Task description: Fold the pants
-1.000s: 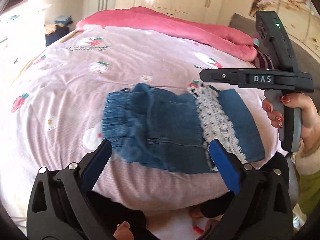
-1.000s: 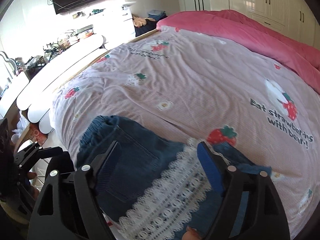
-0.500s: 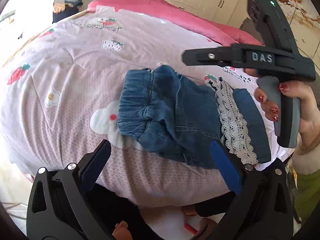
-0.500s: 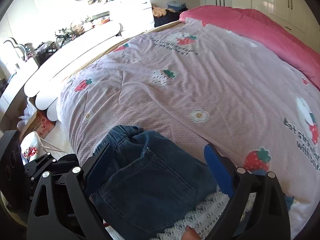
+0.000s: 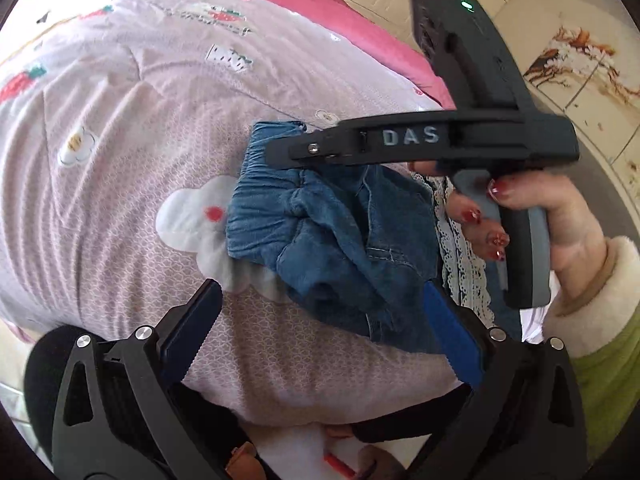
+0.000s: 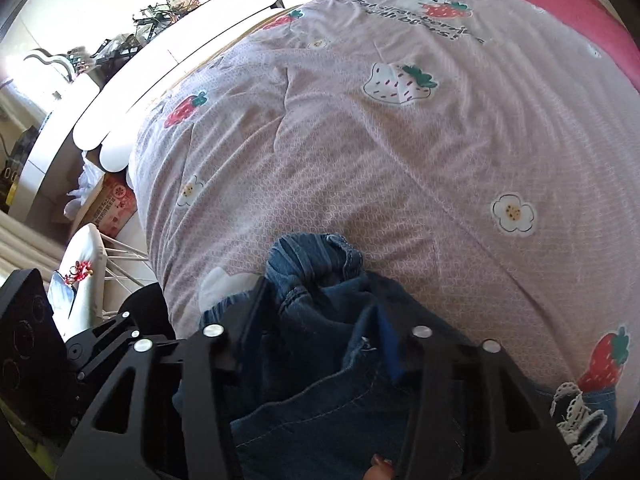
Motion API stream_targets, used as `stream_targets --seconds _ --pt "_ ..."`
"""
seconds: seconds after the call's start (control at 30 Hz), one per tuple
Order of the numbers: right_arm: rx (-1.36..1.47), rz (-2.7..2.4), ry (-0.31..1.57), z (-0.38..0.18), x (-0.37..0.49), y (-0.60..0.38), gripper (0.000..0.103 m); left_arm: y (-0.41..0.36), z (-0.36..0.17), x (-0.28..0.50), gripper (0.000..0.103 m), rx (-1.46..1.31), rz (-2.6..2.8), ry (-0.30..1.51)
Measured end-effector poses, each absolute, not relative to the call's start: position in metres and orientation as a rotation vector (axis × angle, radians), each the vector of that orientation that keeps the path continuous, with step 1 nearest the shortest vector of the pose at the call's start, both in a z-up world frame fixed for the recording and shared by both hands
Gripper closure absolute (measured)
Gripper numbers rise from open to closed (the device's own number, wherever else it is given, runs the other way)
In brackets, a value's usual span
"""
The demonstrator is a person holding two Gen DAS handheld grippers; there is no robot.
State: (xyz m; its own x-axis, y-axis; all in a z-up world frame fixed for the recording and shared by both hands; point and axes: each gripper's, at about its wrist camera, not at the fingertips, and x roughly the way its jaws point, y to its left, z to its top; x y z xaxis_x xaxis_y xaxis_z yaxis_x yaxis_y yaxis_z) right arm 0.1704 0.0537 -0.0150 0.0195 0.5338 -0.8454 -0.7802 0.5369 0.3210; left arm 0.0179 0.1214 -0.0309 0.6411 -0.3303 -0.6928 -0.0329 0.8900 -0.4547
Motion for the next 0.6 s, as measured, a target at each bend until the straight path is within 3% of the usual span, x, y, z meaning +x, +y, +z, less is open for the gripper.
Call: stream_targets --seconds 0.17,0.27,0.33,0.37,0.4,0.6 --pt "-0.113 1.087 1.147 0.005 0.178 0.024 0.070 0.126 -0.036 0.029 0.012 -0.540 -0.202 0.855" --pt "-0.085 1.100 1.120 0.016 0.177 0.015 0.070 0.128 -0.039 0.036 0.031 -0.598 -0.233 0.854" --pt "-0.072 1.104 1.111 0.021 0.177 0.012 0.070 0.127 -0.040 0.041 0.059 -0.637 -0.269 0.847" --pt "-0.077 1.103 1.101 0.024 0.177 0.010 0.070 0.126 -0.040 0.043 0.064 -0.648 -0.278 0.847" --pt "-0.081 1.097 1.091 0.025 0.176 0.010 0.070 0.125 -0.039 0.045 0.075 -0.663 -0.294 0.838" --pt "-0.047 1.081 1.038 0.042 0.179 -0.018 0.070 0.096 -0.008 0.048 0.081 -0.528 -0.308 0.781"
